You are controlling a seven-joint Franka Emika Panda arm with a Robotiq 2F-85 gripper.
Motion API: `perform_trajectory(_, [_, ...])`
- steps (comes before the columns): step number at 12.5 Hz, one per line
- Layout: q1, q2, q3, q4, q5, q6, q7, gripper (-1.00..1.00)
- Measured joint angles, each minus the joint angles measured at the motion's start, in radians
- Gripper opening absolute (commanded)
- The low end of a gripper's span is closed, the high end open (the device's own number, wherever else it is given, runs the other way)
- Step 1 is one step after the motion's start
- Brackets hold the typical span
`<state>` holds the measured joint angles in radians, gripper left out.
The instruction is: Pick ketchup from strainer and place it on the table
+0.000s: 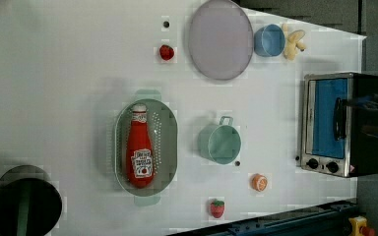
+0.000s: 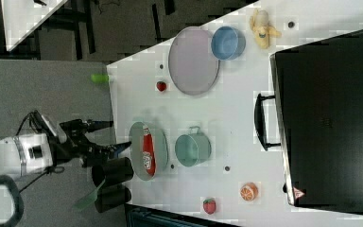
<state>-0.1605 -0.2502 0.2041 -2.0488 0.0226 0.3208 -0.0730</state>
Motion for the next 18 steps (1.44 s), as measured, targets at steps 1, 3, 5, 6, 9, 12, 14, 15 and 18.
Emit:
perform_trajectory(1, [0.005, 0.026, 0.054, -0.002, 0.001, 0.018, 0.000, 1.00])
perform_trajectory(3, [0.023, 0.087, 0.168, -0.004, 0.014, 0.052, 0.000, 1.00])
perform_trajectory(5, [0.035, 0.130, 0.302, -0.018, 0.000, 0.118, 0.000, 1.00])
perform_trajectory(6, [0.045, 0.150, 0.363, -0.018, -0.002, 0.152, 0.000, 1.00])
perform_trajectory(9, [0.078, 0.194, 0.497, -0.018, 0.008, 0.262, 0.000, 1.00])
perform_trajectory(12, [0.091, 0.269, 0.589, -0.016, 0.007, 0.317, 0.000, 1.00])
perform_trajectory(14, [0.094, 0.327, 0.614, -0.025, -0.035, 0.334, 0.002, 1.00])
perform_trajectory(15, [0.091, 0.358, 0.626, -0.037, -0.079, 0.343, 0.008, 1.00])
perform_trajectory(18, [0.088, 0.466, 0.630, -0.111, -0.129, 0.457, 0.057, 1.00])
